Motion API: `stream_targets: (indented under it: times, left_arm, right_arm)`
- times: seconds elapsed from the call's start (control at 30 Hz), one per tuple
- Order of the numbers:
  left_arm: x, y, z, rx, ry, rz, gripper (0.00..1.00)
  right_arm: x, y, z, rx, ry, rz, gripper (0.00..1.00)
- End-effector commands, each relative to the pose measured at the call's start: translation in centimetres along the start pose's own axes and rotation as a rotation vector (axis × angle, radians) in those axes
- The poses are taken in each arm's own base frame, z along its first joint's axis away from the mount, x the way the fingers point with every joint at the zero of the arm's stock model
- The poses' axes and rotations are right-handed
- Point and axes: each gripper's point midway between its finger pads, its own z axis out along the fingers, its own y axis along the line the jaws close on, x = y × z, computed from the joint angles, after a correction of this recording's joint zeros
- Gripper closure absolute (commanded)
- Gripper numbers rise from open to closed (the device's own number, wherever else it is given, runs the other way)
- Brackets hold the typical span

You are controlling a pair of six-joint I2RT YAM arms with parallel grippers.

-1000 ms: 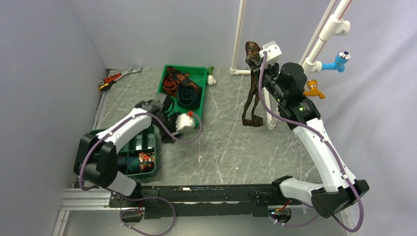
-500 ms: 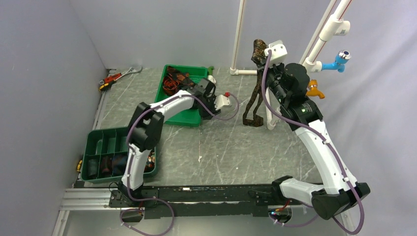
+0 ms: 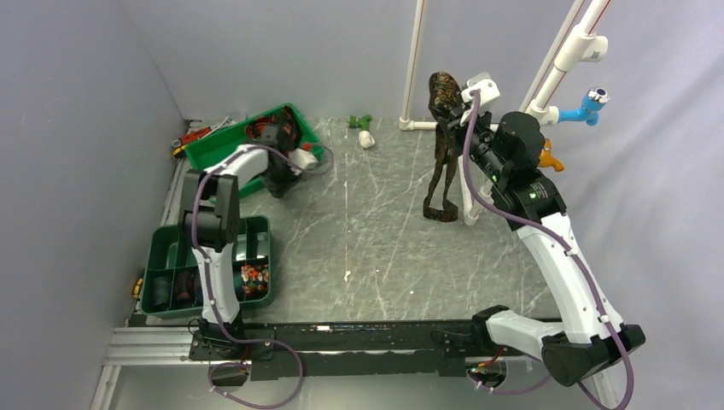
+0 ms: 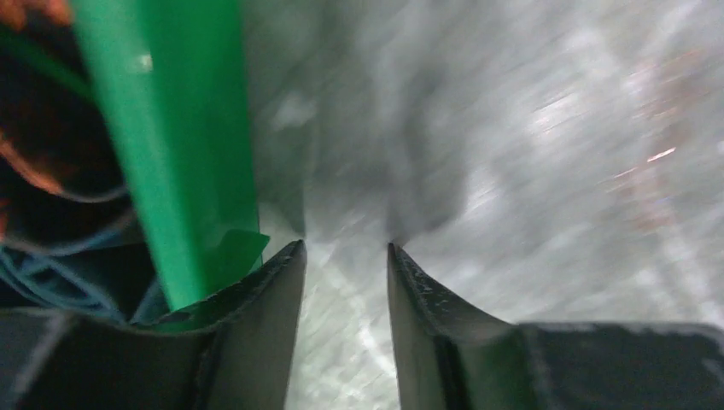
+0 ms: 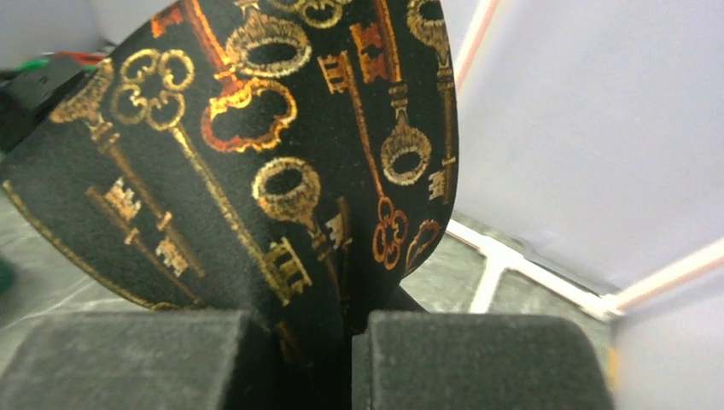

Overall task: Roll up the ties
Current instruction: Place the tie at the center of the board.

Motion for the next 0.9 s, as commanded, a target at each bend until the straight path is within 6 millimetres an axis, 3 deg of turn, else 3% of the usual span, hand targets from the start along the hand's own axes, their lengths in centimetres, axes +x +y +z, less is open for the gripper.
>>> stream_targets:
  times: [0.0,0.1,0.2,0.27,0.33,0.43,0.5,0.53,0.57,0.63,0.67,0.7,0.77,0.87]
  left_arm:
    - [1.5,4.3,-3.9,-0.041,-0.046,-0.154,0.51]
    - [-1.1,3.7,-6.8,0.01,-0.211,-0.185,0.41]
    - [-3.6,3.0,-9.9,0.018,-0.352,-0.21,0.35]
    - [-4.5,2.9,-11.2,0.021,-0.401,-0.239,0.34]
    - [-5.2,2.9,-12.3,0.025,-0.431,-0.259,0.34]
    - [-5.7,2.8,-13.5,0.023,-0.458,-0.284,0.34]
    - [-5.6,2.7,-14.0,0.014,-0.466,-0.286,0.33]
    - [-5.5,2.6,-14.2,0.008,-0.466,-0.288,0.33]
    - [-5.3,2.5,-14.4,0.004,-0.463,-0.288,0.32]
    - [-4.5,2.3,-14.6,0.002,-0.455,-0.294,0.3]
    - [-4.1,2.2,-14.7,0.0,-0.451,-0.301,0.29]
    - [-3.6,2.0,-14.9,0.001,-0.452,-0.303,0.28]
    - [-2.9,1.2,-15.0,0.013,-0.443,-0.292,0.26]
    - [-2.2,-0.4,-15.1,0.048,-0.439,-0.267,0.25]
  right_arm:
    - [-2.6,4.6,0.3,-0.247,-0.075,0.069,1.0]
    - [-5.8,8.0,1.0,-0.37,-0.136,0.101,1.0]
    - [-10.7,10.6,0.8,-0.445,-0.246,0.145,1.0]
    - [-13.9,10.9,0.4,-0.462,-0.307,0.215,1.0]
    - [-15.8,10.3,0.1,-0.439,-0.336,0.274,1.0]
    - [-15.4,8.9,-0.2,-0.356,-0.337,0.312,1.0]
    - [-12.0,8.6,-0.3,-0.312,-0.274,0.28,1.0]
    - [-9.2,8.5,-0.3,-0.286,-0.205,0.258,0.92]
    - [-5.7,8.4,-0.5,-0.264,-0.116,0.219,0.79]
    - [2.5,8.4,-2.1,-0.252,0.086,0.119,0.35]
    - [7.3,8.9,-3.4,-0.278,0.204,0.066,0.22]
    - [9.8,9.3,-5.1,-0.312,0.27,0.019,0.12]
    - [12.7,10.3,-8.2,-0.421,0.356,-0.067,0.04]
    - [15.3,10.6,-10.1,-0.487,0.455,-0.129,0.0]
